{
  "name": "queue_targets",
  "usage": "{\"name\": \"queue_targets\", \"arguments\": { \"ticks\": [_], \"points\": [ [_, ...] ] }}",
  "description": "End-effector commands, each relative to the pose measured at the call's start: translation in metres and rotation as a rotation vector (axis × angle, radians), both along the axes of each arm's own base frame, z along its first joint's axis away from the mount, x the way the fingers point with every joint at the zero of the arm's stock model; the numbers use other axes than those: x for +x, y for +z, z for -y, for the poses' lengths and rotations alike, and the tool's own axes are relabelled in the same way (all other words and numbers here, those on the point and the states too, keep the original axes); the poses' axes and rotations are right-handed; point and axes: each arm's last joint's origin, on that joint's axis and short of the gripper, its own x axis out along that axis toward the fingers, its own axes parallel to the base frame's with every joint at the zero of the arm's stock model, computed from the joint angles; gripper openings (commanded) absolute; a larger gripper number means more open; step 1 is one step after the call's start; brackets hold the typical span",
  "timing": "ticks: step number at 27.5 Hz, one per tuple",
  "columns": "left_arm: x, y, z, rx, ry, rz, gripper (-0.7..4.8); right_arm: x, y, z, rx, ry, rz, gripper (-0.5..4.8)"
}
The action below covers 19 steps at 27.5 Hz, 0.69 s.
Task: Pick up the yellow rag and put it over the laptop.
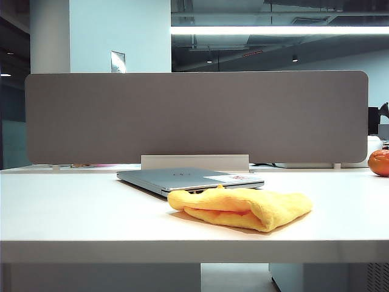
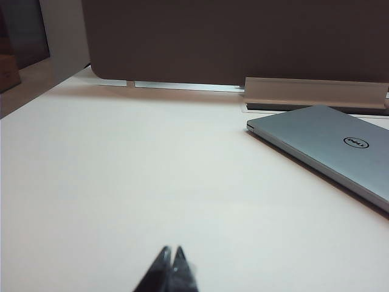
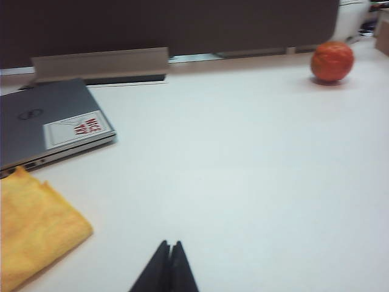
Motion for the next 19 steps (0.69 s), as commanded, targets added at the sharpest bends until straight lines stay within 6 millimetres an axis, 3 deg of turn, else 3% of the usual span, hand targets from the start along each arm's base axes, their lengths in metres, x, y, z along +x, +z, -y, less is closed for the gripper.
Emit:
{"name": "queue_targets", "arguments": {
  "ticks": [1, 11, 19],
  "points": [
    [-0.0002, 0.0019, 0.0002, 0.004, -0.004, 0.011, -0.06, 0.0003, -0.0001, -0.0003, 0.001, 0.006, 0.013, -0.06],
    [-0.0002, -0.0032, 0.0002, 0.0, -0.005, -0.042, -0.06, -0.0016, -0.0054, -0.0083, 0.058, 0.283, -0.048, -0.06],
    [-0.0006, -0.0036, 0.0004, -0.03, -0.008, -0.057, -0.06, -0.002, -0.0064, -0.0092, 0.194, 0.298, -0.087, -0.06]
  ]
}}
